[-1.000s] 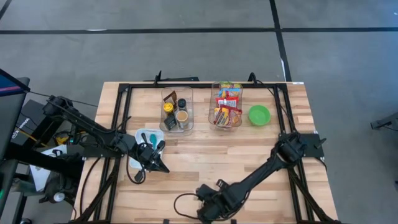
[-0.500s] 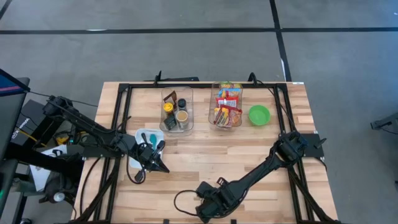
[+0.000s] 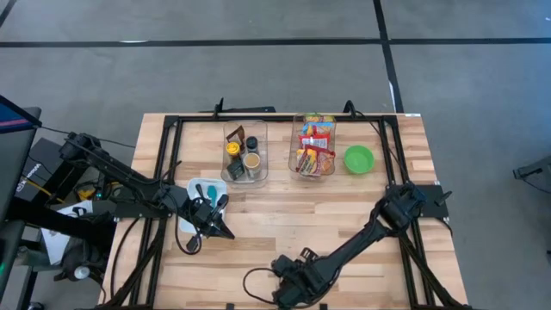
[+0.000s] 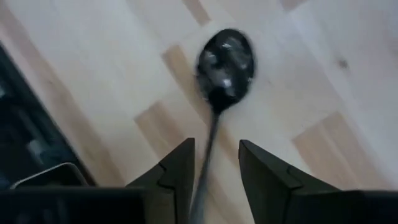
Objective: Pick & Place Food Item
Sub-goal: Put the black spoon into the white bin
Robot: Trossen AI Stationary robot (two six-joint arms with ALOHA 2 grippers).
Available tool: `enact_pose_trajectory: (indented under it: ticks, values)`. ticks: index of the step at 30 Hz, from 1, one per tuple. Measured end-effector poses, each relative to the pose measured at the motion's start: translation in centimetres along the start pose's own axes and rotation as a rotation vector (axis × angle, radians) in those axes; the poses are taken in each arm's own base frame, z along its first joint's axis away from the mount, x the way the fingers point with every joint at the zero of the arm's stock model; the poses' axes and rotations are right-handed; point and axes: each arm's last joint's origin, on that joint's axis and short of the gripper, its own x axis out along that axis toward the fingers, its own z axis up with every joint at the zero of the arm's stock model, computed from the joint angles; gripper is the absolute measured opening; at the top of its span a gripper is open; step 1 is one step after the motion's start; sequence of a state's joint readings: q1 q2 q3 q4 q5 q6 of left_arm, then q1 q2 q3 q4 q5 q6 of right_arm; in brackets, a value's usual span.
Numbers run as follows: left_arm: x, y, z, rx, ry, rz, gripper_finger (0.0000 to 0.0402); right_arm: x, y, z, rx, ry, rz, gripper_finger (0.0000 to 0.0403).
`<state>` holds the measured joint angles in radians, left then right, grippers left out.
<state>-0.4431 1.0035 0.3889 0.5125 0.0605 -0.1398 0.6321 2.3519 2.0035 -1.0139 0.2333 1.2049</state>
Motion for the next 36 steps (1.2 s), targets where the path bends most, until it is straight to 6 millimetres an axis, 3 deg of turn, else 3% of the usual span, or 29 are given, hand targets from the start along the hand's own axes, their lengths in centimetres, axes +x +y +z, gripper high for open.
enact_pose_trajectory:
  ticks: [12,17,27,36]
  values:
    - [0.0,0.0,0.0,0.000,-0.001,0.000,0.0002,0.1,0.5,-1.5,0.017,-0.028,-0.015,0.0117]
    - [0.0,0.0,0.0,0.000,-0.001,0.000,0.0002,1.1,0.2,-2.3,0.032,-0.018,-0.022,0.0117]
    - [0.0,0.0,0.0,0.000,-0.001,0.000,0.0002,0.7,0.8,-3.7,0.029,0.001,-0.002,0.0117]
    - [0.0,0.0,0.0,0.000,-0.003,0.000,0.0002,2.5,1.1,-4.1,0.030,0.033,0.006,0.0116]
